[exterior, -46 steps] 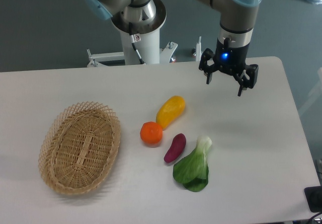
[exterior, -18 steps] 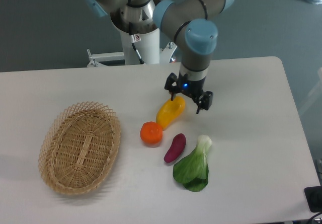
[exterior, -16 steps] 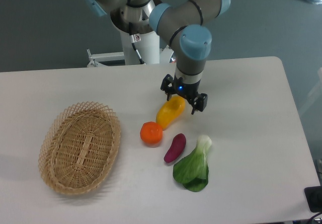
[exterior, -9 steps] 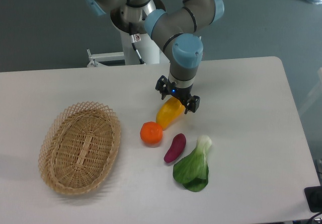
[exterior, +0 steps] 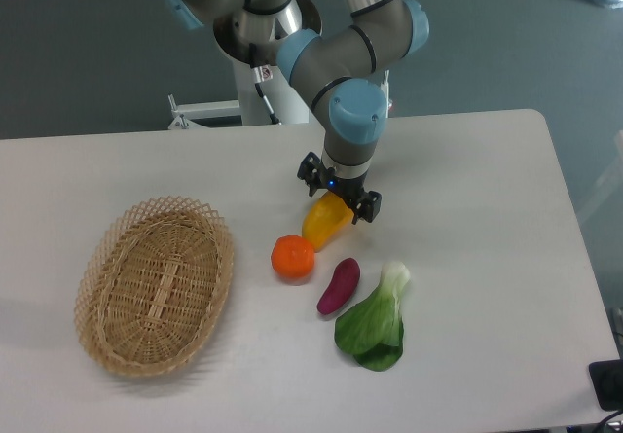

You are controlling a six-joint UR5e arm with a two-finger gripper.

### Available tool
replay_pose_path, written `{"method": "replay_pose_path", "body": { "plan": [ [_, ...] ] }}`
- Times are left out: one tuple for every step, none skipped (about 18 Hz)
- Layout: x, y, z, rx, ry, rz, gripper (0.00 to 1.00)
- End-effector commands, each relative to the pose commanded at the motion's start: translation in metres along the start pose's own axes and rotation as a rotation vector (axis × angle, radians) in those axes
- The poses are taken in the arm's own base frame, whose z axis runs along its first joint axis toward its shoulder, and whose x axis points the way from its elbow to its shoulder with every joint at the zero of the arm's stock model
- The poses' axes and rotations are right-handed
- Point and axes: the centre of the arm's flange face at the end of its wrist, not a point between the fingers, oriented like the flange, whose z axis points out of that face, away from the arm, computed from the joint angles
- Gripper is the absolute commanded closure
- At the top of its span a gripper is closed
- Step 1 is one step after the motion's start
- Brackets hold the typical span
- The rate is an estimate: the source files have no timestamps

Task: Pick up the mango from the table
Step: 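Close the gripper around the yellow mango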

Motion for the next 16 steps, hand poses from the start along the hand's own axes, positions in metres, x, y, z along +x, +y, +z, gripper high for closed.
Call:
{"method": "replay_pose_path", "body": {
  "plan": [
    [0.0,0.0,0.0,0.0,0.0,0.0,0.0],
    [0.001,0.0,0.001,-0.001,0.001,-0.002,0.0],
    [0.0,0.0,0.001,-0.002,0.001,-0.005,0.07],
    [0.001,0.0,0.0,-0.001,-0.001,-0.011,0.15],
    [0.0,0.0,0.0,-0.003,-0.001,-0.012,0.24],
    [-0.001,0.0,-0.001,-0.002,-0.004,-0.012,0.31],
    [-0.001,0.0,-0.004,0.001,-0.01,-0.012,0.38],
    [-0.001,0.0,-0.004,0.001,-0.011,-0.012,0.42],
    [-0.002,-0.001,-0.005,0.004,-0.013,-0.012,0.45],
    [-0.002,-0.001,-0.005,0.003,-0.014,-0.012,0.46],
    [-0.003,-0.001,-0.008,0.005,-0.018,-0.012,0.5],
    [-0.004,-0.001,-0.01,0.006,-0.022,-0.013,0.53],
    [-0.004,-0.001,-0.01,0.007,-0.024,-0.013,0.54],
    [-0.005,-0.002,-0.013,0.009,-0.029,-0.01,0.56],
    [-0.007,-0.002,-0.015,0.012,-0.035,-0.009,0.56],
    [-0.009,-0.003,-0.02,0.015,-0.043,-0.006,0.56]
  ]
}}
